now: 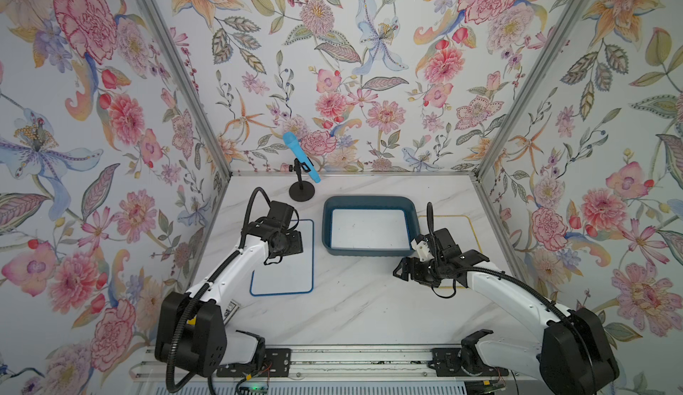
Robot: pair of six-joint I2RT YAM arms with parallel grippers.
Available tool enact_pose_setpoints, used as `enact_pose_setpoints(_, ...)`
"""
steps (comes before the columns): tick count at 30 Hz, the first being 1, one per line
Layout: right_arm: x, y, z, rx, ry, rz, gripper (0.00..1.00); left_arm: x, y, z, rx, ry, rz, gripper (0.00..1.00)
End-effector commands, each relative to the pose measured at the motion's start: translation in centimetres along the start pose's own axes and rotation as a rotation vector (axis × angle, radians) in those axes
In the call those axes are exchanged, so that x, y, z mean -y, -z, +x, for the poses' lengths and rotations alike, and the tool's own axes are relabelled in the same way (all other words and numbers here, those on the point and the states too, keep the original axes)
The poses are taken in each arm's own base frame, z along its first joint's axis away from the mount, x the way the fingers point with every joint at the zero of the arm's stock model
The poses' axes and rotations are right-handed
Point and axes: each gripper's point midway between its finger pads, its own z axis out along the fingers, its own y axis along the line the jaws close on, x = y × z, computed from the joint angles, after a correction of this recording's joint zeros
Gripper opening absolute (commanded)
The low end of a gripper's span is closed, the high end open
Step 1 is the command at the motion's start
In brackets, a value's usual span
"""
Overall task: Put the whiteboard into the storage box
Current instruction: Place the whiteboard in the storage box, then move the whiteboard to the center of the board.
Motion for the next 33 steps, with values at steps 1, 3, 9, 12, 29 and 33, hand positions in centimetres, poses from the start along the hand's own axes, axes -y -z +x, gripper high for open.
enact_pose_setpoints(1,-0.9,-0.4,-0.4,0.022,-0.010,-0.014,0.87,-3.2,-0.3,1.2,-0.021,0.070,-0.040,0.69)
enact_pose_setpoints(3,-1.3,-0.9,0.1,0.015,-0.008,-0.029,0.87,-5.3,-0.9,1.8,-0.041,0.115,-0.065,0.69)
enact_pose_setpoints(9,-2.8,-2.4,0.5,0.001,0.009,-0.065,0.87,-9.7,-2.4,2.5,-0.063,0.227,-0.103,0.69)
enact_pose_setpoints(12,-3.6,-3.0,0.4,-0.010,0.027,-0.077,0.87,-10.8,-3.2,2.2,-0.068,0.261,-0.107,0.69)
enact_pose_setpoints(29,-4.1,-4.7,1.3,-0.059,0.060,-0.076,0.88,-11.0,-7.1,6.1,-0.169,0.298,-0.062,0.69)
enact_pose_setpoints(33,-4.1,-5.0,1.4,-0.066,0.061,-0.079,0.88,-10.5,-7.1,7.1,-0.180,0.300,-0.030,0.69)
